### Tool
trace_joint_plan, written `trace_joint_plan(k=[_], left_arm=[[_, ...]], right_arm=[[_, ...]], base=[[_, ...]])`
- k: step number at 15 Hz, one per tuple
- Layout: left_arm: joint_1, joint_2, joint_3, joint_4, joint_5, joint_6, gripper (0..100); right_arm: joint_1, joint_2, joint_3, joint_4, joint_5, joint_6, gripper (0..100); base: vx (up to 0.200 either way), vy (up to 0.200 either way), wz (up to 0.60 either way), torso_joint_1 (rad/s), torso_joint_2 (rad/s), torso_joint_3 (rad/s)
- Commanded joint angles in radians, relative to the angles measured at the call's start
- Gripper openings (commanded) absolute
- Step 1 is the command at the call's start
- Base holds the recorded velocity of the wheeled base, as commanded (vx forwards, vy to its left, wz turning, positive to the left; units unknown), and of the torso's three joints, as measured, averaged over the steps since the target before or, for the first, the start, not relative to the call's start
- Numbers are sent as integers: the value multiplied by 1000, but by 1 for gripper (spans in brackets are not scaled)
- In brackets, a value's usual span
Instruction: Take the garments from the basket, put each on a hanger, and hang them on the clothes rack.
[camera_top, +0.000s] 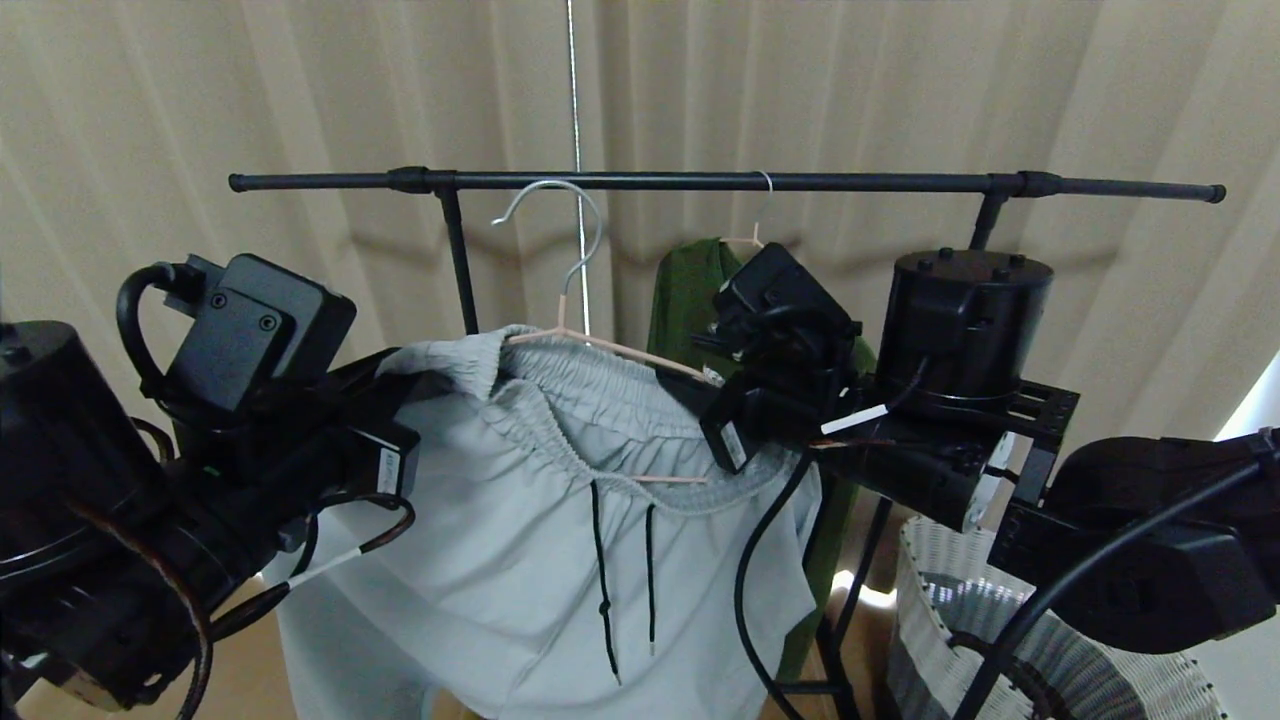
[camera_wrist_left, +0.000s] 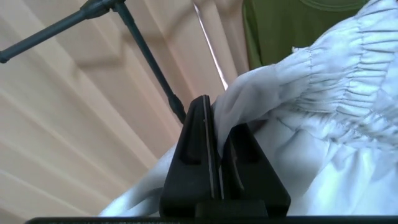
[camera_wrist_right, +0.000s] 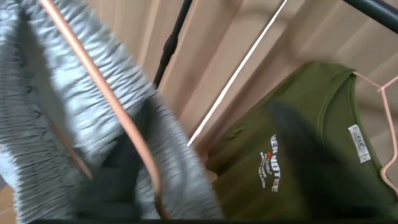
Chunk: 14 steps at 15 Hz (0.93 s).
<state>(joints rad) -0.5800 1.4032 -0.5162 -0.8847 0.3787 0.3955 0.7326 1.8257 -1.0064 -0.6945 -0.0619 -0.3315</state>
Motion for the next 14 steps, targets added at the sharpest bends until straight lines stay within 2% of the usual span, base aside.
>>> trace_joint_plan(k=[1, 6, 8, 9, 12, 14], left_arm=[[0, -3, 1, 0, 2, 0, 0], [0, 5, 1, 0, -1, 2, 0], [0, 0, 2, 0, -3, -6, 0], [-1, -1, 2, 0, -4, -9, 100], [-27, -18, 10, 0, -11, -12, 100], [-35, -76, 61, 1, -77, -14, 100]], right_arm=[[-1, -2, 2, 0, -1, 0, 0], [-1, -10, 5, -3, -4, 2, 0], [-1, -17, 23, -48, -12, 3, 0], [-1, -17, 35, -74, -19, 3, 0], [-15, -42, 61, -103, -42, 5, 0], [-45, -72, 71, -103, -52, 5, 0]], base=[[0, 0, 0, 0, 0, 0], [0, 0, 0, 0, 0, 0], [0, 0, 0, 0, 0, 0], [0, 0, 0, 0, 0, 0], [0, 0, 0, 0, 0, 0], [0, 0, 0, 0, 0, 0]])
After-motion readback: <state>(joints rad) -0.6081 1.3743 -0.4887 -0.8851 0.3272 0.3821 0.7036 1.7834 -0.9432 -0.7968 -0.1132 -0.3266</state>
